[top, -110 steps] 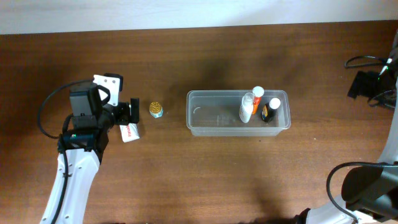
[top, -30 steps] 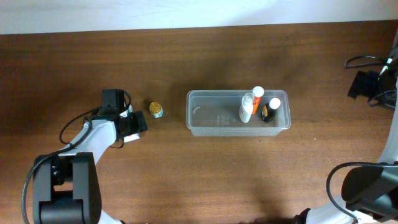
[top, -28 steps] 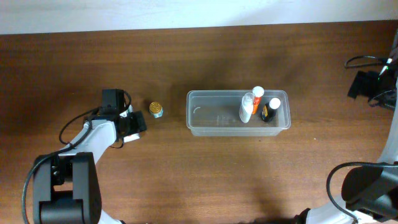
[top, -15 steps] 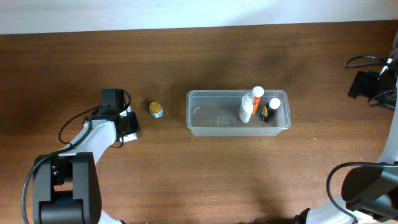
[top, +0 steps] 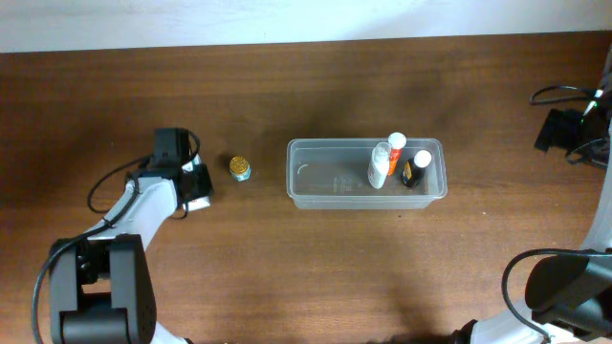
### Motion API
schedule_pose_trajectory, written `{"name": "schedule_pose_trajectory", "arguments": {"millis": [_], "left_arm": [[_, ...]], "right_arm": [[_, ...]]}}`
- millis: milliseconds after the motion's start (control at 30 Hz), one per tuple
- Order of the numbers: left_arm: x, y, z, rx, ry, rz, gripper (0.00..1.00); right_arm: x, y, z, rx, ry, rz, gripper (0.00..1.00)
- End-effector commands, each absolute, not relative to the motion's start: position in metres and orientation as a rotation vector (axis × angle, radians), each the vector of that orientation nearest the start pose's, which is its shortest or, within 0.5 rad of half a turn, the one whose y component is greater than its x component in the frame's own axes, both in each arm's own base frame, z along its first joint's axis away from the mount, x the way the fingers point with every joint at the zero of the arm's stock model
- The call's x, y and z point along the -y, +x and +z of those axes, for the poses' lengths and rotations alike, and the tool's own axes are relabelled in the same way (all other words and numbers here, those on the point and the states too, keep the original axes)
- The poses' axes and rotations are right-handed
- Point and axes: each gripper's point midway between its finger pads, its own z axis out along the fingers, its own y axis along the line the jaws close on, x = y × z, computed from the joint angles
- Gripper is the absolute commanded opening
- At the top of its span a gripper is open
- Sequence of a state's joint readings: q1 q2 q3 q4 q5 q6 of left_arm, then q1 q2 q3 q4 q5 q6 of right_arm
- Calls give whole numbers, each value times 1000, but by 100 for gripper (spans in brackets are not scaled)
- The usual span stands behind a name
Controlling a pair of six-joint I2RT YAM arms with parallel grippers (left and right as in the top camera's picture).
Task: Pack container
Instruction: 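Carry the Panadol box with the left gripper into the container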
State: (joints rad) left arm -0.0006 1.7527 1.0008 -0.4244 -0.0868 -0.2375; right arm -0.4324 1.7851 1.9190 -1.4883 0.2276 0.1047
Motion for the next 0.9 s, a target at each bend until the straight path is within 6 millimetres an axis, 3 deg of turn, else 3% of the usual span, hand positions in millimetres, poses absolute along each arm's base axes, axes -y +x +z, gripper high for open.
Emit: {"name": "schedule_pose_trajectory", "arguments": {"millis": [0, 133, 300, 400, 500, 633, 733, 867], "left_arm": [[-16, 405, 51, -2684, -265, 74, 52], [-15, 422, 96, -2642, -193, 83, 52], [-7, 444, 178, -2499, -96, 40, 52], [24, 449, 225, -2391, 139, -80, 52], [77, 440, 267, -2248, 434, -230, 52], [141, 412, 281, -2165, 690, -324, 52], [183, 388, 272, -2149, 882, -365, 53], [224, 355, 257, -2111, 1137, -381, 53]], "right_arm": [[188, 311, 230, -2817, 828, -396, 98], [188, 311, 230, -2817, 828, -396, 98], [188, 311, 230, -2817, 828, -396, 98], [188, 311, 230, -2817, 828, -396, 98], [188, 311, 230, -2817, 828, -396, 98], [188, 311, 230, -2817, 828, -396, 98], [188, 311, 230, -2817, 828, -396, 98], [188, 311, 230, -2817, 828, -396, 98]]}}
